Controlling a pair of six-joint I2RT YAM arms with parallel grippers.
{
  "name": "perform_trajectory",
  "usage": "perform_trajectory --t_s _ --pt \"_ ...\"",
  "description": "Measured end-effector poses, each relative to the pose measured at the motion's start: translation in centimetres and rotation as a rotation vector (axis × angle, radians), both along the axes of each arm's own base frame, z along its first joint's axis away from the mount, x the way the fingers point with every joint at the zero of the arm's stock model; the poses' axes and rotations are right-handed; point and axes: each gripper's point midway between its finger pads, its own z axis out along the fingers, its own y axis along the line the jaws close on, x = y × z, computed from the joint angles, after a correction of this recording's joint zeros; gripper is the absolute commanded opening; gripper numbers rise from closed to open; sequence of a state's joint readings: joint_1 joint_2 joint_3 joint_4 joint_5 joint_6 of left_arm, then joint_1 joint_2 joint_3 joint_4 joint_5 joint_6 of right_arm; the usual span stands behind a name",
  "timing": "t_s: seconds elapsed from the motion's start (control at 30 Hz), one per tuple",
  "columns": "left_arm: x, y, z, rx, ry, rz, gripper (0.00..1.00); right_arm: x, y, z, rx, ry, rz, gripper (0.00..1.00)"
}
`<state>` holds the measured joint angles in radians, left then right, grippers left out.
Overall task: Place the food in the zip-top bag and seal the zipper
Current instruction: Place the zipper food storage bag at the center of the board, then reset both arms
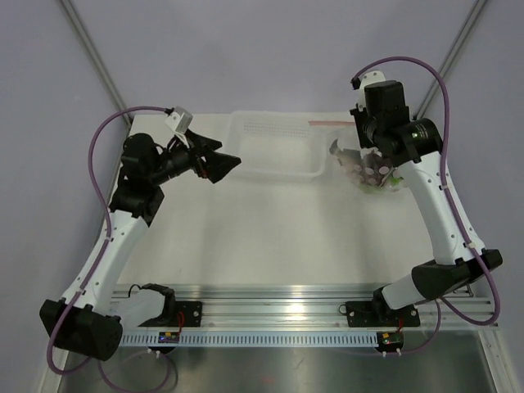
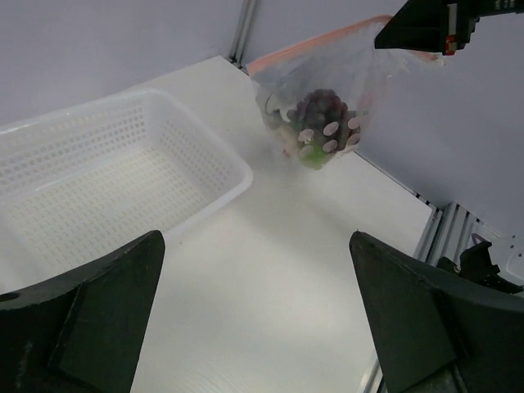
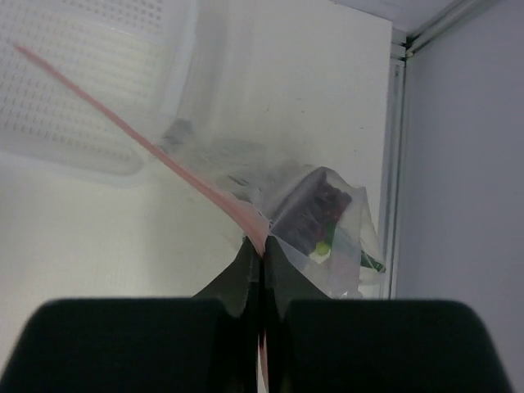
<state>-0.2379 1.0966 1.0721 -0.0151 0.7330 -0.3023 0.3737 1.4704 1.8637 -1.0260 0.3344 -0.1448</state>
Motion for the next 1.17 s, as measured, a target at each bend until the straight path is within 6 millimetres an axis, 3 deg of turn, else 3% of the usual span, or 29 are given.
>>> perform_trajectory --t_s 0.13,0.2,0.27,0.4,0.47,0.57,0.73,0.83,1.17 --pt "-1.1 1.0 1.7 0.0 -0.053 0.054 0.99 1.3 -1.0 0.0 -0.02 -0.004 -0.064 0.0" --pt "-1.4 1.5 2.0 0.001 -0.061 0.081 0.99 1.3 -0.7 -0.8 -0.008 0.021 -0.068 0.37" --pt "-1.5 1.9 2.2 0.004 -0.062 0.108 0.99 1.2 0.1 -1.7 0.027 0.048 -0.046 0.47" --pt "-1.5 2.8 2.2 0.008 -0.056 0.17 0.99 0.2 2.3 -4.2 0.124 0.12 0.025 0.86" --pt "-1.5 3.1 2.2 0.01 -0.051 0.196 0.99 -0.9 2.9 -5.5 0.164 0.162 0.042 0.97" --pt "-1.6 3.8 2.6 0.008 -0.059 0.235 0.99 -2.1 2.9 -5.7 0.2 0.17 0.035 1.0" --pt "-1.8 4.9 2.8 0.0 -0.046 0.306 0.99 -3.1 1.7 -3.1 0.266 0.075 -0.062 1.0" --pt "-1.8 5.4 2.5 -0.005 -0.018 0.344 0.99 -3.3 0.7 -2.5 0.294 0.036 -0.153 0.99" --pt "-2.7 6.6 0.8 0.0 0.048 0.414 0.99 -4.6 -0.9 -7.1 0.286 0.094 -0.3 1.0"
